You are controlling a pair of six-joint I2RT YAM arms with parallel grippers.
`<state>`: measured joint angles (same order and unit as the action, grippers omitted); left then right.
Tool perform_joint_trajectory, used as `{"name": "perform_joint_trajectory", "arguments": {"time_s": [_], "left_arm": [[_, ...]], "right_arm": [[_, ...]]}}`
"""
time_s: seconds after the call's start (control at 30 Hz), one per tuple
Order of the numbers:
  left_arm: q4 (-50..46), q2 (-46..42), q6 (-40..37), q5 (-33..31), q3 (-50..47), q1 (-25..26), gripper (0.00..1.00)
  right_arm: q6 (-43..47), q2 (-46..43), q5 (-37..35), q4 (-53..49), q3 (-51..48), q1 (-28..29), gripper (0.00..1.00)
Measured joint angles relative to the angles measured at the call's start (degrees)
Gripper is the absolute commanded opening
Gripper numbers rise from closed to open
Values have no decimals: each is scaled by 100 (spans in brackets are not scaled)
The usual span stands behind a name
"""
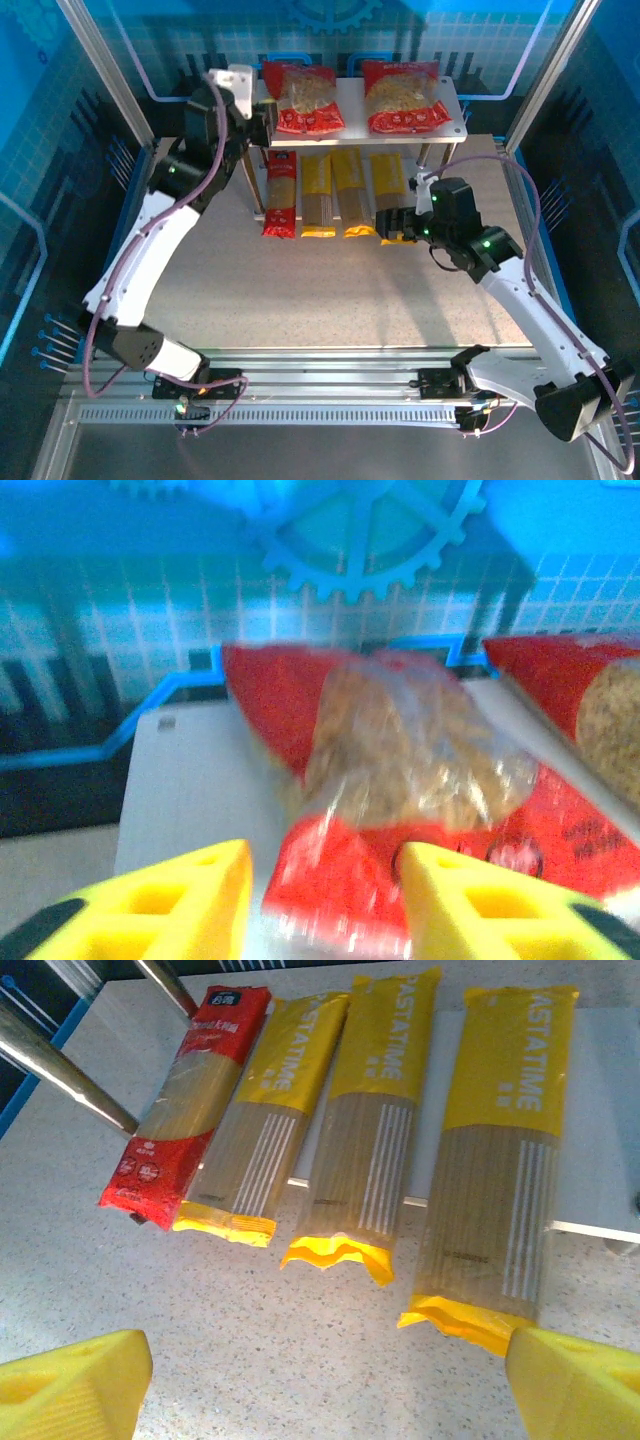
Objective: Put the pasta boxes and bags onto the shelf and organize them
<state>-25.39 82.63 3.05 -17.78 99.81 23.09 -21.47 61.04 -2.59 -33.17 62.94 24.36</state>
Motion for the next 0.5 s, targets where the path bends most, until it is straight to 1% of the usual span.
{"name": "perform_joint_trajectory", "arguments": {"time_s": [0.1, 0.2, 0.3, 0.37, 0.5], "left_arm": [[-94, -726, 105, -42, -1023, 0, 60], [-225, -1506, 258, -63, -1945, 0, 67], [-275, -2203, 431, -138, -2767, -2, 82], [-254, -2573, 538, -212, -3364, -17, 99], [-17, -2841, 647, -262, -4483, -190, 99]], "right_arm": [[-81, -192, -131, -90, -79, -142, 92], [-184, -361, -286, -190, -267, -463, 93], [-249, -466, -503, -247, -522, -761, 93], [-251, -518, -699, -260, -734, -946, 93], [-208, -616, -1104, -160, -1121, -1252, 94]]}}
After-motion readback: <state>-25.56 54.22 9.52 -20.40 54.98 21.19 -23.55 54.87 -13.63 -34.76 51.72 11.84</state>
